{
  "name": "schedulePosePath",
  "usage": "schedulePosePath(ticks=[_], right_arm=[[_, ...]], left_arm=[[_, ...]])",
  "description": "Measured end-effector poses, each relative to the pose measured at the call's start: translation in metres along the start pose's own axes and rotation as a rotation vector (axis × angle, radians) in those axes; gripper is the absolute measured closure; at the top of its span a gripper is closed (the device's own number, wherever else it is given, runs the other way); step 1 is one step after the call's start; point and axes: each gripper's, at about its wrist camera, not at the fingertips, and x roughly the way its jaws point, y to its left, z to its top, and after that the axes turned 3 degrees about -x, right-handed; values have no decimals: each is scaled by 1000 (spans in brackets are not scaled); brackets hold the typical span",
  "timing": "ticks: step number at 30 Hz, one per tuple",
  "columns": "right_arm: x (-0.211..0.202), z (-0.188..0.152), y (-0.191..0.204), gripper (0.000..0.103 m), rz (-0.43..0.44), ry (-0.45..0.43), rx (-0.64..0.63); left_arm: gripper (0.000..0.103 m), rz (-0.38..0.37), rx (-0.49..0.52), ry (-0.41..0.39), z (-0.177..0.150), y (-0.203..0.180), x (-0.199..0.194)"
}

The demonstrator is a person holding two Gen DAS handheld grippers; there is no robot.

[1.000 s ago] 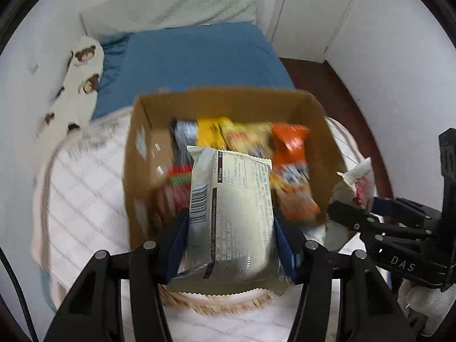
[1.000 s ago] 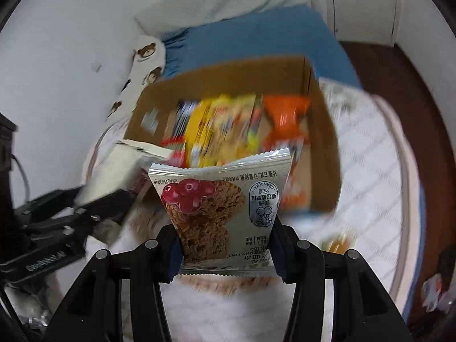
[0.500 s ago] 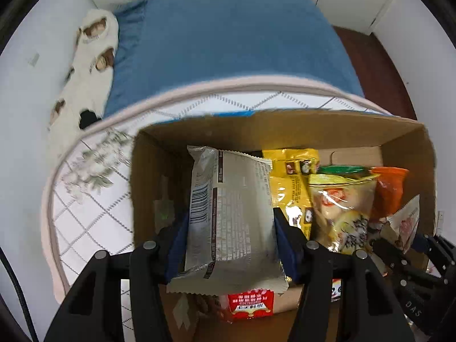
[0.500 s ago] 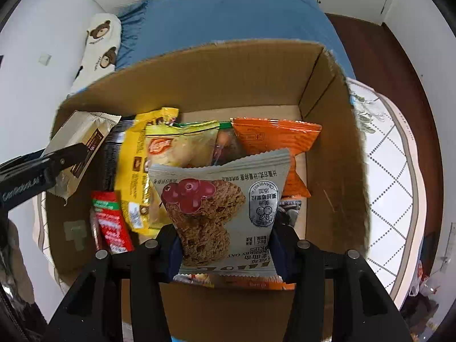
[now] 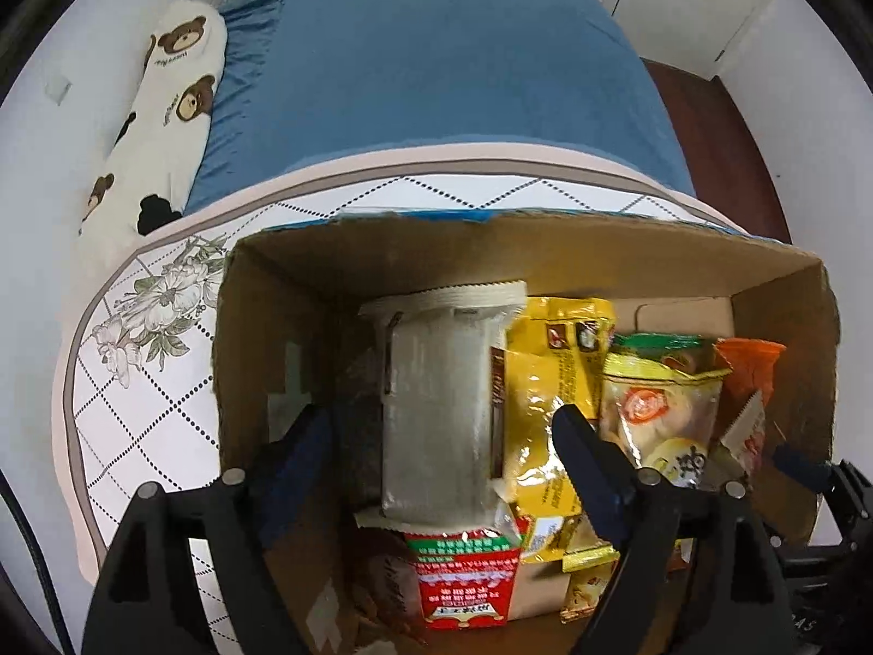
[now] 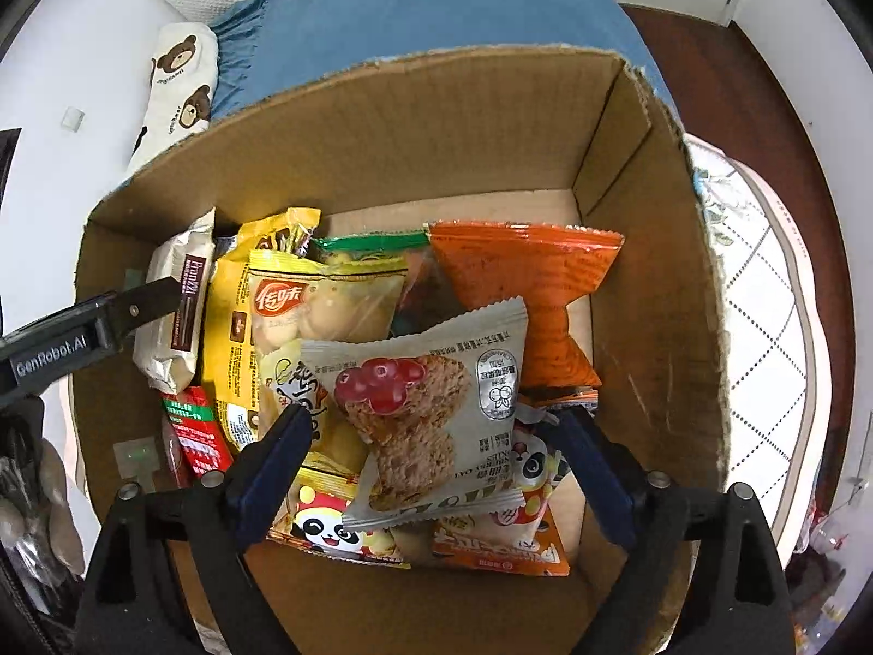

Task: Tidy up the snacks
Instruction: 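Carry both packets into the box and open both tools, then move both tools back toward the last snacks on the bed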

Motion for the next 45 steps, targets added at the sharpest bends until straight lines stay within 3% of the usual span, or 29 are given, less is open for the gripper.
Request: schedulePosePath(ticks=[5,16,27,45], right_arm=[[-25,-12,0,9,-12,-41,-28],[-86,-62,9,9,-57,-183,-78],[-135,-119,23,9,-94,-326,-125],[-211,-203,39,9,-50,-493,-124]], left_arm=[[20,-48,-2,-57,-21,-5,-21],[20,-75,-25,-237,-98,-6,-77],[20,-56,-29,-395,-160,-2,-135],[20,-78,-6,-494,-228,-13,-192]])
